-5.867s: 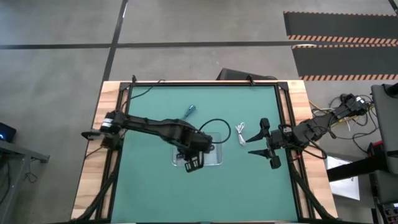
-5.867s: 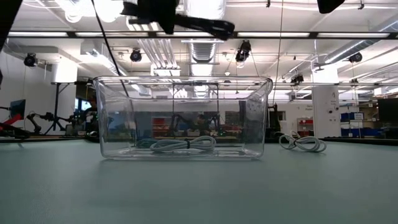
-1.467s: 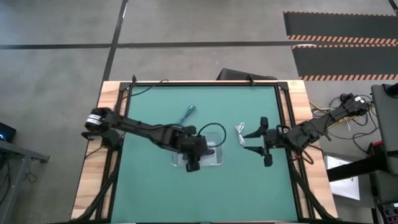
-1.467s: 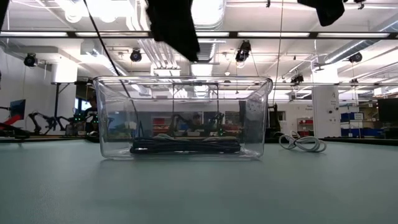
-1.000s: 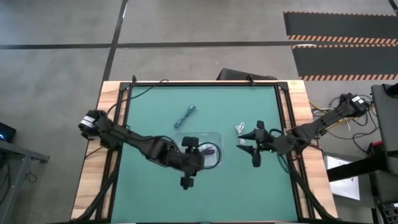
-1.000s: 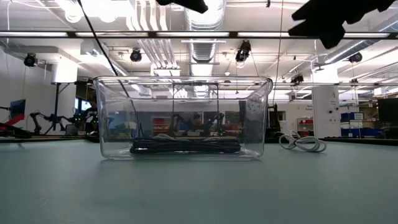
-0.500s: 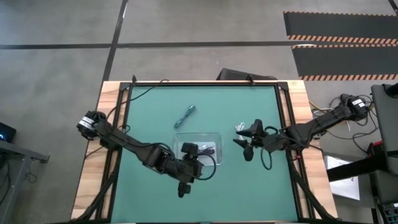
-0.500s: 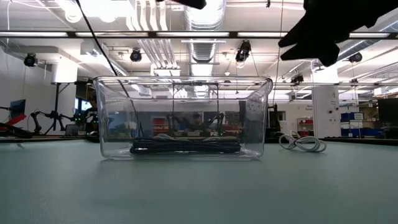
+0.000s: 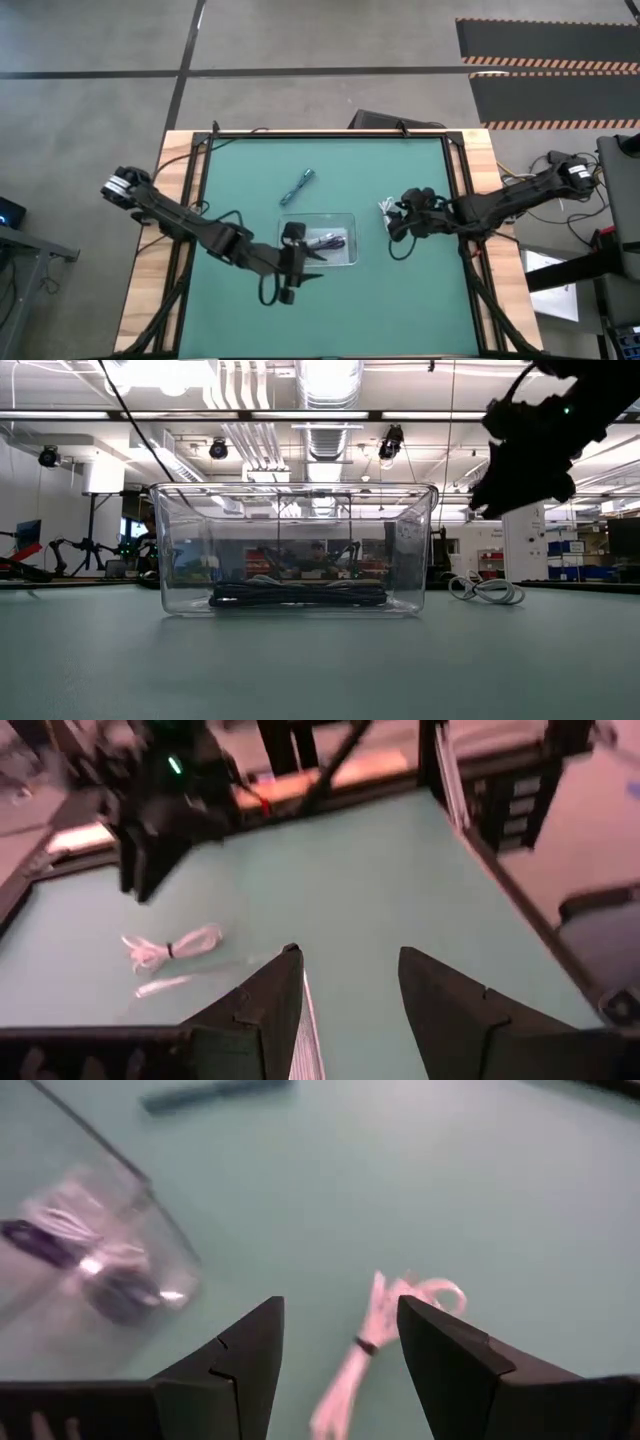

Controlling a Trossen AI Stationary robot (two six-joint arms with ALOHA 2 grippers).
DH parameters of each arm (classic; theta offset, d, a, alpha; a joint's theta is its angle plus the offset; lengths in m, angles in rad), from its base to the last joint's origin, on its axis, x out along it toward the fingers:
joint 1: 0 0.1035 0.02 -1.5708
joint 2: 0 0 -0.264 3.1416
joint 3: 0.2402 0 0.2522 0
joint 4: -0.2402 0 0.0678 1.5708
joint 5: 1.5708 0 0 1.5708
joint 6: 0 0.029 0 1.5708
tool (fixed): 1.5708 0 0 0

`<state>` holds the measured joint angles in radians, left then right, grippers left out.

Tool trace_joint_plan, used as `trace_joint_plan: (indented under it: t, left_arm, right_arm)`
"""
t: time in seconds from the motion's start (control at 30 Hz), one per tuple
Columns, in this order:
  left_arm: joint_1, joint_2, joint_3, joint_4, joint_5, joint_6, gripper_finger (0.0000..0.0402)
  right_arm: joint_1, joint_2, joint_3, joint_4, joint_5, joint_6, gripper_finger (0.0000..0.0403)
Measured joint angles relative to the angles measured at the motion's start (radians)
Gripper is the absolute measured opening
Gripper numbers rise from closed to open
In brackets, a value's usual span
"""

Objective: Pick and place USB-C Cables
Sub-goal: Put the white charger cable into the transparent bin

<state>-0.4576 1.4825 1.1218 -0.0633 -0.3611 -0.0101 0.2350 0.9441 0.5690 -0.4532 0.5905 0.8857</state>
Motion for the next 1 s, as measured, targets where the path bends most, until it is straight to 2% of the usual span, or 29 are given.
trace_joint_plan:
  t: [0.2,0.3,0.57,1.0]
  left_arm:
    - [0.0,-0.078,-0.114,0.139,-0.013,0.0,0.0151]
    - [0.0,-0.096,-0.135,0.157,-0.015,-0.004,0.0151]
    - [0.0,-0.108,-0.156,0.161,-0.015,-0.008,0.0151]
    - [0.002,-0.108,-0.165,0.167,-0.02,-0.005,0.0151]
  right_arm:
    - [-0.046,0.074,0.0,-0.021,-0.083,0.035,0.0187]
    - [-0.074,0.125,0.004,-0.037,-0.118,0.042,0.0187]
    - [-0.099,0.253,0.034,-0.043,-0.124,0.041,0.0187]
    - [-0.098,0.365,0.042,-0.031,-0.127,0.065,0.0187]
